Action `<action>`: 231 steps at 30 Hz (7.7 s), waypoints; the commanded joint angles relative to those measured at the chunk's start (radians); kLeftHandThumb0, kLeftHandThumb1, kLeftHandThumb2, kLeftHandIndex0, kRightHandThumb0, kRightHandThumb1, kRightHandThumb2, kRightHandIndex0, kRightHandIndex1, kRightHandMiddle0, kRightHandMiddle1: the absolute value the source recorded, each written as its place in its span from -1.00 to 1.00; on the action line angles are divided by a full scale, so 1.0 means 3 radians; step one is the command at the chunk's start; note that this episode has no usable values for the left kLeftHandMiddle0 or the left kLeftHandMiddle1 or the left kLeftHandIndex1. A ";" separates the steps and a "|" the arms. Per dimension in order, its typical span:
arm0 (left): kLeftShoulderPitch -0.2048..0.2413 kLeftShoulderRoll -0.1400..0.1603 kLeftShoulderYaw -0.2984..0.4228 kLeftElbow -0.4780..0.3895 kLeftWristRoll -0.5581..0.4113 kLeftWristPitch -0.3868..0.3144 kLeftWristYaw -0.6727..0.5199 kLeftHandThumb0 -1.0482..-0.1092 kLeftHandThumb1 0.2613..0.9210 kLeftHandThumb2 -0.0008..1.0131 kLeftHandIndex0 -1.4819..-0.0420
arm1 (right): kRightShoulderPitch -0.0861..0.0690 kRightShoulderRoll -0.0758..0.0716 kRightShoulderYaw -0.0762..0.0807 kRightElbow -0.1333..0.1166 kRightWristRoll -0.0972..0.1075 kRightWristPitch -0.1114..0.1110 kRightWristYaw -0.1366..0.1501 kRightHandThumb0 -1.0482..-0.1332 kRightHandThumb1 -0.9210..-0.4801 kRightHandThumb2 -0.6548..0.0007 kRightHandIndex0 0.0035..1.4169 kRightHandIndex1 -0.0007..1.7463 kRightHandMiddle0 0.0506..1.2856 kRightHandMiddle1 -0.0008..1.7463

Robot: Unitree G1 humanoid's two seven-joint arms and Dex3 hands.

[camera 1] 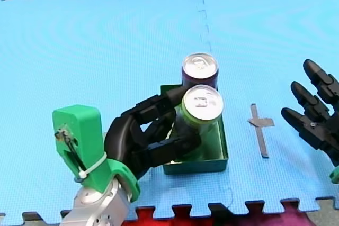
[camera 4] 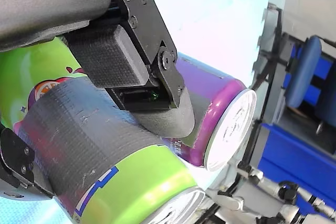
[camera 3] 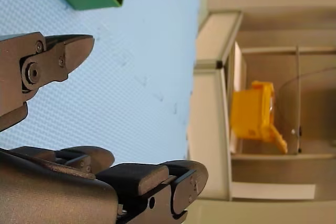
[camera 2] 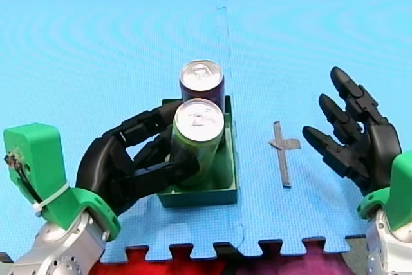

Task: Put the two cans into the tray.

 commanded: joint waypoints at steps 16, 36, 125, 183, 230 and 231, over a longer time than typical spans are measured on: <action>-0.0016 -0.0026 0.0006 0.0007 -0.0036 0.0027 0.0017 0.14 0.82 -1.00 -0.80 | -0.0009 -0.0027 0.0013 -0.0019 -0.0001 -0.0006 0.0019 -0.78 -1.00 0.99 -0.41 -1.00 -0.48 -1.00; -0.0027 -0.0027 -0.0035 0.0021 0.0046 -0.0020 0.0057 0.12 0.84 -1.00 -0.80 | -0.0021 -0.0023 0.0001 0.0012 0.0008 -0.0014 0.0025 -0.77 -0.99 1.00 -0.41 -1.00 -0.48 -1.00; 0.0111 0.0520 -0.0571 -0.0129 0.0720 -0.0656 -0.0392 -1.00 1.00 -0.59 0.75 | 0.0018 -0.0053 -0.0002 -0.0132 0.0040 0.0122 0.0072 -0.74 -0.98 1.00 -0.40 -1.00 -0.47 -1.00; 0.0300 0.0948 -0.0026 0.0288 0.1622 -0.2040 0.0527 -1.00 1.00 -0.74 0.45 | 0.0049 -0.0051 0.0028 -0.0200 0.0000 0.0173 0.0018 -0.77 -0.99 0.99 -0.40 -1.00 -0.48 -1.00; -0.0030 0.0711 0.0342 0.1792 0.0823 -0.3138 0.0010 -0.14 0.61 -1.00 0.27 | 0.0394 0.0116 0.0319 -0.0891 -0.0102 0.0242 0.0014 -0.63 -0.90 1.00 -0.39 -0.99 -0.45 -1.00; -0.0029 0.0708 0.0341 0.1791 0.0826 -0.3136 0.0010 -0.14 0.61 -1.00 0.27 | 0.0402 0.0120 0.0324 -0.0898 -0.0105 0.0241 0.0008 -0.63 -0.90 1.00 -0.39 -0.99 -0.45 -1.00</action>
